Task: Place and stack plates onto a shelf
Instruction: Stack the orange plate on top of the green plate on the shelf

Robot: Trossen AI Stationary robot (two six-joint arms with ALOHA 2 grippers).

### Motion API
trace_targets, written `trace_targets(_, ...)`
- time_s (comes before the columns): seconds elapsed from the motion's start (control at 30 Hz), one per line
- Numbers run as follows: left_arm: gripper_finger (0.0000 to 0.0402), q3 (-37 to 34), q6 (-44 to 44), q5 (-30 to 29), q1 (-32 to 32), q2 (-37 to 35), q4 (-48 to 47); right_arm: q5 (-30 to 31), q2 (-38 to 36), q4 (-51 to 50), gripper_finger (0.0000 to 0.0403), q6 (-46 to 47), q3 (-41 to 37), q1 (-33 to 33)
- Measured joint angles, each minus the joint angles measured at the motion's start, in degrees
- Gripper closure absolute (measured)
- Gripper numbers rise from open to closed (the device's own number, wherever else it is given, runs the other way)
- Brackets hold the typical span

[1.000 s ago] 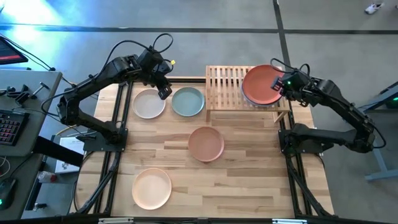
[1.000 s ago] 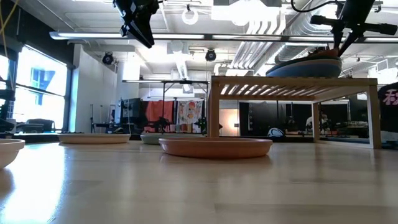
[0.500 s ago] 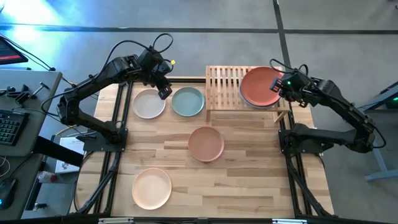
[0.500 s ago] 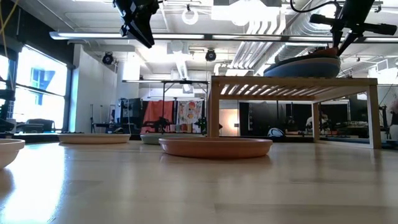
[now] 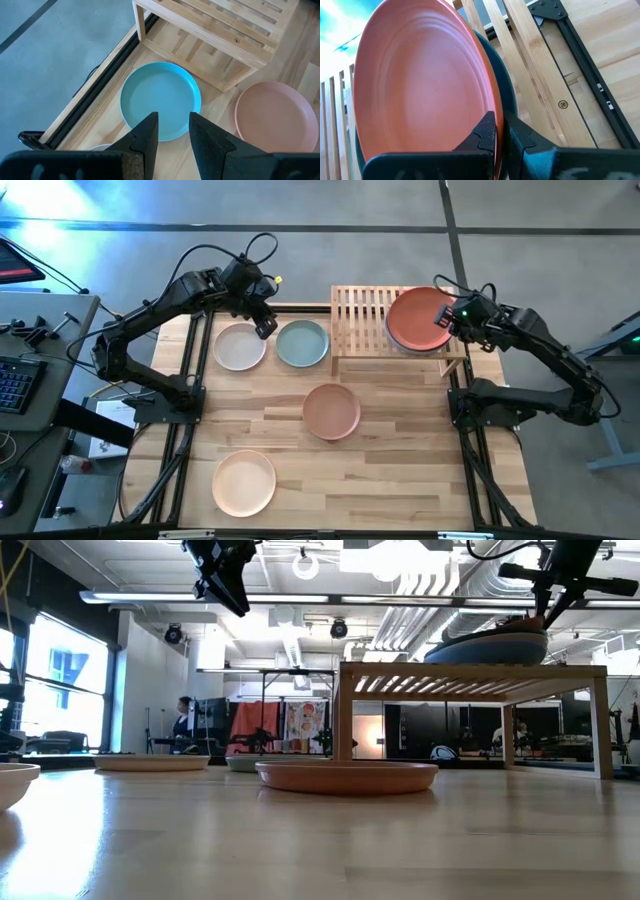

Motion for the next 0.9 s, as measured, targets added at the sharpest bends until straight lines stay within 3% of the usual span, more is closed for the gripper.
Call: trace_targets(0.9,0.0305,0.0,3.5,-2.7,0.0,0.0,0.5,-0.8,0.0,0.0,0.0402,1.6,0.0,0.0)
